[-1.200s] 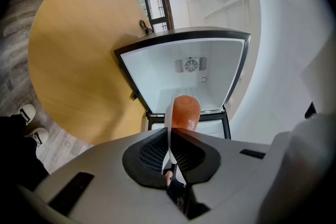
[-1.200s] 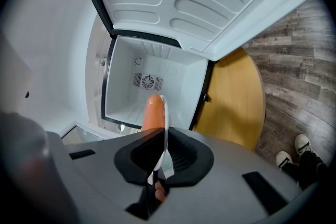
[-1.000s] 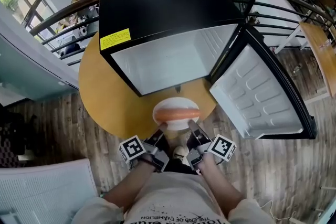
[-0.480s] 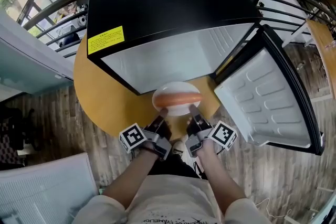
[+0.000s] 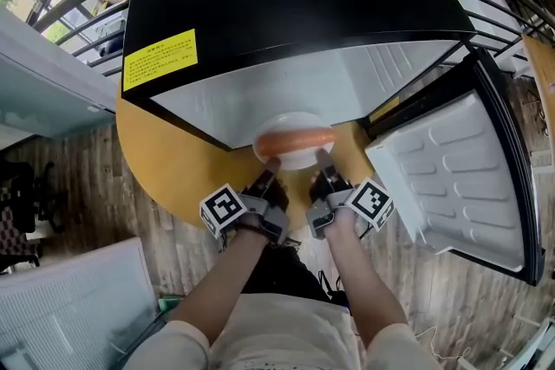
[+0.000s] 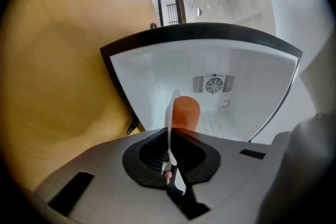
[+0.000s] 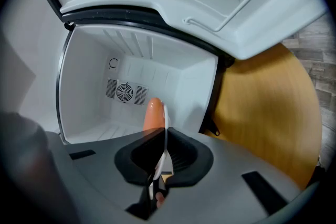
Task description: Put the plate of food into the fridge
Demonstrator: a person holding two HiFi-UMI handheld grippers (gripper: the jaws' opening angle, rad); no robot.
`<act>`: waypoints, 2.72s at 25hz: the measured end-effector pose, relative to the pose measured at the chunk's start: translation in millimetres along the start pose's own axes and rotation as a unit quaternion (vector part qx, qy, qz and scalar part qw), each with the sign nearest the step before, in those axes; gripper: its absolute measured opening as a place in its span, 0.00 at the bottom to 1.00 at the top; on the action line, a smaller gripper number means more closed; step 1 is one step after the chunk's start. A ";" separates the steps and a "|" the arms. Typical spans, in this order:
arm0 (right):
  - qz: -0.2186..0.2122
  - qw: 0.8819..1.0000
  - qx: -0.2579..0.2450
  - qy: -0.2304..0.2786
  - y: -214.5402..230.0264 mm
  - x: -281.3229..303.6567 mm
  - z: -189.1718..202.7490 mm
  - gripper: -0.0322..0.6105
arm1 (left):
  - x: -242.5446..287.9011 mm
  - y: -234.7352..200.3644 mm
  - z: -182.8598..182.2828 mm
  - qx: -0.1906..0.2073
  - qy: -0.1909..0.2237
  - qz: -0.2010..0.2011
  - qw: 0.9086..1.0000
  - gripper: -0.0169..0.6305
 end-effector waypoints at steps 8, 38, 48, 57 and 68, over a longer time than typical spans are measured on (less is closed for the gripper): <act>0.014 1.000 0.000 0.003 24.0 35.5 -9.6 0.11 | 30.4 -18.1 -21.0 -0.008 0.019 -0.022 1.000 0.08; 0.022 0.999 -0.006 0.033 61.8 87.8 -30.4 0.11 | 82.1 -40.4 -48.9 -0.007 0.060 -0.043 0.997 0.08; 0.023 0.999 -0.012 0.031 62.6 101.6 -37.9 0.11 | 93.6 -39.6 -55.6 -0.012 0.066 -0.044 0.997 0.08; 0.029 0.999 -0.017 0.025 67.1 109.5 -39.0 0.11 | 99.4 -43.0 -61.1 -0.014 0.064 -0.053 0.996 0.08; 0.032 0.998 -0.039 0.024 65.1 112.8 -41.1 0.11 | 103.7 -43.5 -61.5 -0.007 0.049 -0.067 0.997 0.08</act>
Point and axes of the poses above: the fingertips, and each gripper's own axes: x forward along the fingers, y to its right, z out of its underside, the point moved 3 cm from there along -x, backward along the fingers, and after that the axes turned 5 degrees about -z, right-handed, at the moved point
